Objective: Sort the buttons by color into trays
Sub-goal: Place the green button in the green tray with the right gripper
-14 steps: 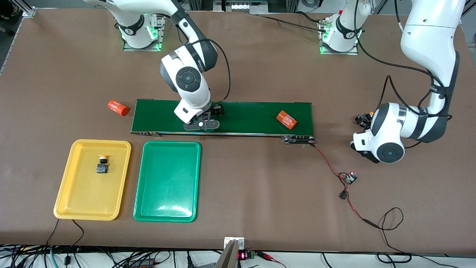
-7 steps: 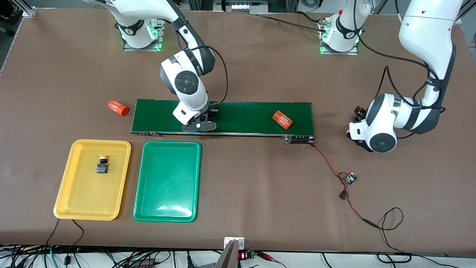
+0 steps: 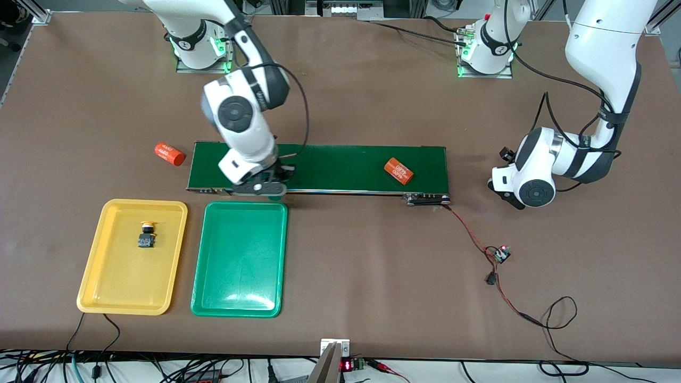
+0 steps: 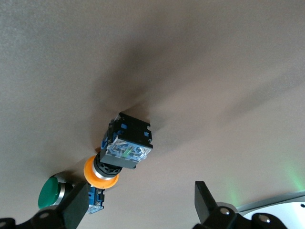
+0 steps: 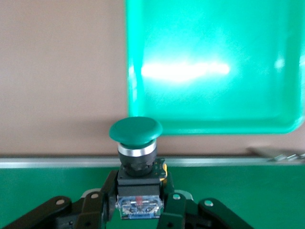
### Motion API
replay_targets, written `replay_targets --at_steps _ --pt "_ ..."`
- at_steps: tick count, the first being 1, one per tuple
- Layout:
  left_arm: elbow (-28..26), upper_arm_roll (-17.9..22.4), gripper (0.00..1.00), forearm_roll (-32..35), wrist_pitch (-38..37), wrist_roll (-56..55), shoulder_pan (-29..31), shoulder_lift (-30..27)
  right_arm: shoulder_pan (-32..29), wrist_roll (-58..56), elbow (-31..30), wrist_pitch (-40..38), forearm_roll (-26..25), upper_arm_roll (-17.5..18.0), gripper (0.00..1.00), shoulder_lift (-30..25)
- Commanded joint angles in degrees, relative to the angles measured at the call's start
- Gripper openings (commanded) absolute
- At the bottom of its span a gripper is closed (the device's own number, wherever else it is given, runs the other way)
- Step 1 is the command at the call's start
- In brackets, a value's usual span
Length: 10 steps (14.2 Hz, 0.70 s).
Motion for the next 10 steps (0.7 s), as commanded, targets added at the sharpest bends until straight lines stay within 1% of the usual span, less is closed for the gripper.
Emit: replay_targets --at_steps 1,4,5,6,10 --pt "-2.07 -0.19 0.97 1.07 2.54 0.11 0.97 -1.82 -3.45 -4.79 5.64 -1.04 -0.36 -2.46 0.17 2.79" --pt "-2.07 -0.01 0.95 1.33 4.83 0.03 0.88 -0.6 -9.16 -10.77 10.4 -0.26 0.08 -2.55 0.18 8.68" --pt "-1.99 0.07 0.95 1.42 5.8 -0.06 0.88 0.1 -11.71 -10.96 13.11 1.23 0.78 -2.37 0.18 11.39" --pt "-1.99 0.25 0.94 1.42 6.85 -0.41 0.88 0.9 -12.52 -11.31 14.79 1.94 0.61 -2.28 0.18 13.68" --pt "-2.07 0.95 0.93 1.42 7.65 -0.68 0.71 2.22 -12.78 -12.64 14.89 2.38 0.69 -2.2 0.18 17.3"
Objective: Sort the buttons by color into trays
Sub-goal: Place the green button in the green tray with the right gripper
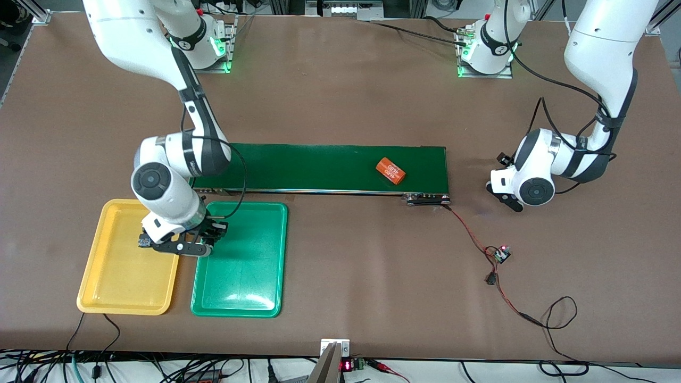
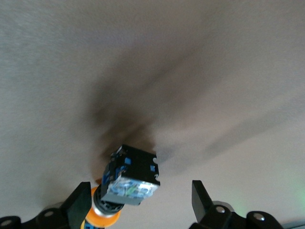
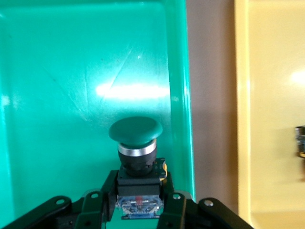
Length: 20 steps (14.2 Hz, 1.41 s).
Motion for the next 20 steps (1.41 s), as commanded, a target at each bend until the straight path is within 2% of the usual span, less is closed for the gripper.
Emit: replay_targets --at_steps 1,3,5,6,7,8,9,10,11,12,14,16,18,20 --pt "-0.36 0.21 0.92 1.42 0.83 -0.57 0.19 0.08 -0.08 -0.96 1.97 -0.04 0.53 0.59 0.18 2.67" --pt "-0.36 0.47 0.75 1.42 0.74 -0.57 0.19 0.08 0.27 -1.57 1.71 -0.21 0.0 0.59 0.19 2.85" --pt "-0.1 0.56 0.51 1.42 0.83 -1.53 0.1 0.08 0.09 -4.2 1.45 -0.47 0.35 0.59 0.19 3.37" --pt "0.08 0.56 0.43 1.42 0.83 -2.06 0.1 0.08 0.27 -4.82 0.92 -0.56 0.52 0.59 0.19 3.38" --pt "0.34 0.56 0.38 1.42 0.83 -2.24 0.1 0.08 0.44 -5.09 0.74 -0.74 0.44 0.59 0.25 3.46" --pt "0.52 0.56 0.33 1.33 0.74 -2.41 0.1 -0.09 0.36 -5.27 0.39 -0.74 0.35 0.68 0.38 3.55" --pt "1.21 0.56 0.29 1.33 0.57 -2.68 0.19 -0.18 0.45 -6.4 0.39 -0.74 0.35 0.59 0.41 3.47" --pt "2.27 0.56 0.27 0.72 0.04 -2.68 0.19 -0.45 0.45 -7.37 0.39 -0.91 0.44 0.59 0.59 3.38" --pt "4.1 0.56 0.26 0.11 -1.18 -3.11 0.19 -0.8 0.36 -7.55 0.39 -1.0 0.52 0.59 0.88 3.29" --pt "7.34 0.56 0.26 -3.2 -4.24 -4.25 0.19 -1.15 0.1 -7.64 0.39 -1.18 0.44 0.59 1.0 3.03" --pt "14.28 0.56 0.25 -10.5 -10.04 -6.1 -0.42 -1.15 0.18 -7.64 0.83 -3.45 0.52 0.59 1.0 1.89" --pt "19.13 0.47 0.25 -14.47 -13.66 -11.26 -0.78 -1.24 0.19 -7.82 0.92 -7.65 0.44 0.33 1.0 -1.18" --pt "21.25 0.47 0.25 -18.95 -13.94 -17.77 -2.18 -1.24 -0.69 -8.69 0.66 -16.68 0.18 -0.11 1.0 -6.26" --pt "22.57 0.47 0.26 -24.39 -13.41 -22.44 -2.88 -1.15 -2.36 -12.01 0.92 -22.43 -0.18 -2.47 1.0 -10.23"
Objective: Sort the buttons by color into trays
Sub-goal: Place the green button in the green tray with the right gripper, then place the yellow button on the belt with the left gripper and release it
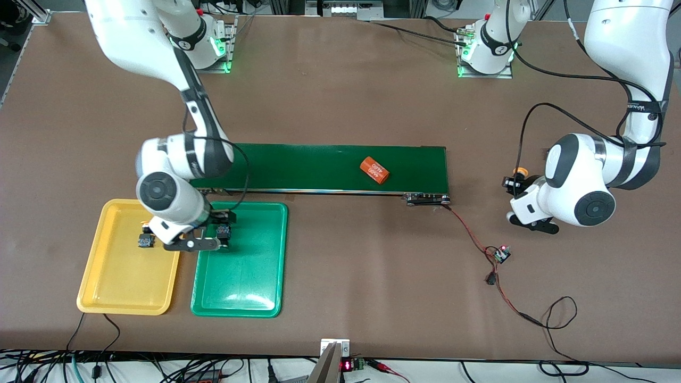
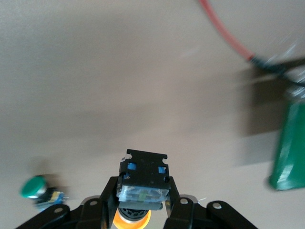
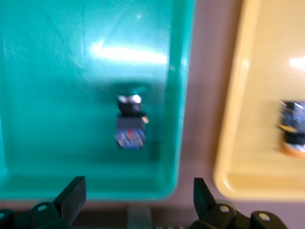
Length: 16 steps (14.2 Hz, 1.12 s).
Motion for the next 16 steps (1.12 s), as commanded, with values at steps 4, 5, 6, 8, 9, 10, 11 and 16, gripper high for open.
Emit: replay_targets --at_steps 4,5,6,8,9,10,11,16 --pt "6.97 0.37 0.26 -7.21 -0.76 -13.21 -5.95 0.41 -6.68 -10.89 -1.27 -11.88 0.13 -1.59 1.0 -12.41" --pt "6.98 0.37 0.26 -8.17 1.24 -16.81 -7.62 0.41 -6.77 -10.81 -1.26 -13.82 -0.04 -1.76 1.0 -14.78" --pt "6.89 0.37 0.26 -8.79 3.96 -20.32 -9.12 0.49 -6.69 -10.89 -1.09 -15.66 -0.13 -2.89 1.0 -17.16" --pt "6.01 0.46 0.26 -8.53 8.53 -26.83 -12.37 1.19 -6.69 -10.72 -1.18 -18.66 0.22 -3.69 1.0 -21.73" --pt "5.57 0.46 0.26 -8.18 9.42 -28.6 -13.43 1.72 -6.6 -10.89 -1.0 -18.41 -0.21 -3.61 1.0 -21.75" --pt "4.7 0.55 0.26 -8.01 9.61 -29.49 -14.83 1.9 -6.43 -10.89 -1.09 -18.58 -0.31 -3.61 1.0 -21.05" --pt "3.21 0.63 0.26 -8.01 9.61 -29.59 -15.8 2.07 -6.6 -10.89 -1.0 -18.67 -0.22 -3.61 1.0 -21.05" --pt "-1.81 0.9 0.26 -5.81 10.83 -30.73 -18.89 3.13 -6.16 -10.89 -1.35 -18.85 0.57 -3.34 1.0 -20.87"
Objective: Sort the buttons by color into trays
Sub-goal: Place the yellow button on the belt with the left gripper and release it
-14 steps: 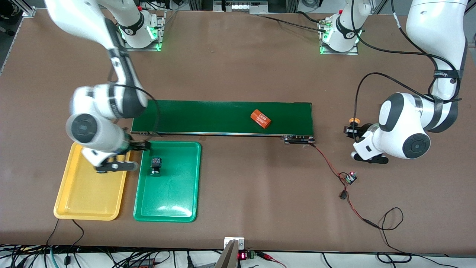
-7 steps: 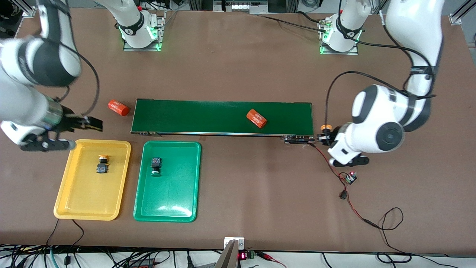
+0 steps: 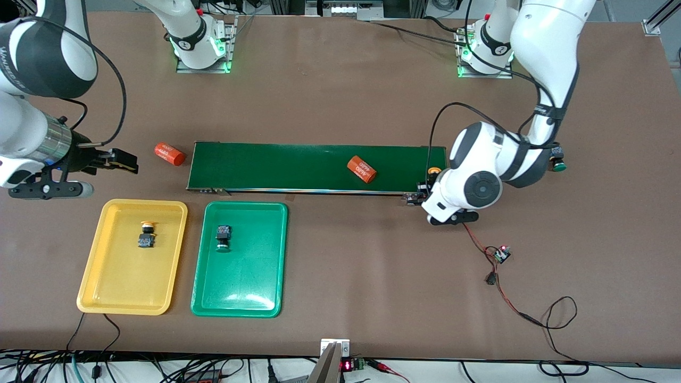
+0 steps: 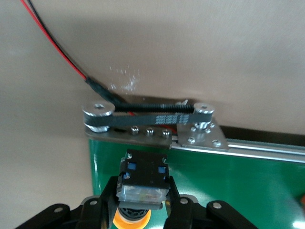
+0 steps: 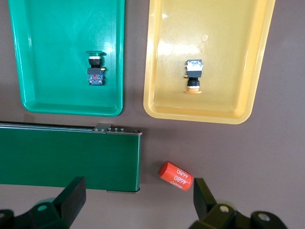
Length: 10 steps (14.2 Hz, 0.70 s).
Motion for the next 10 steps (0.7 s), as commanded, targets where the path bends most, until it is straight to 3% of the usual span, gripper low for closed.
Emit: replay_targets --at_steps 1,3,4,6,7,8,10 --pt "-1.93 1.0 0.26 1.23 1.96 -0.98 -0.89 -0.48 0.41 -0.32 -0.66 -0.11 0.61 0.01 1.0 -0.49" --pt "-1.93 1.0 0.27 1.31 2.31 -0.98 -1.06 0.13 0.32 -0.4 -0.66 -0.1 0.61 0.01 1.0 -0.49" --pt "-1.93 1.0 0.39 1.92 2.32 -0.98 -1.06 0.4 0.32 -0.4 -0.84 -0.19 0.61 0.01 1.0 -0.57" --pt "-1.84 1.0 0.81 2.63 2.23 -0.98 -1.06 0.57 0.49 -0.4 -0.84 0.07 0.61 0.01 1.0 -0.58" --pt "-1.58 1.0 0.94 3.24 2.23 -1.15 -1.06 0.57 0.58 -0.4 -0.84 0.07 0.61 0.09 1.0 -0.58" --pt "-1.14 1.0 1.0 3.33 2.23 -2.98 -1.06 0.57 0.67 -0.32 -0.84 0.07 0.61 0.09 1.0 -0.58" --pt "0.0 1.0 1.0 3.42 2.23 -5.37 -1.06 -0.12 0.67 -0.32 -0.84 -0.1 0.61 0.09 1.0 -0.58"
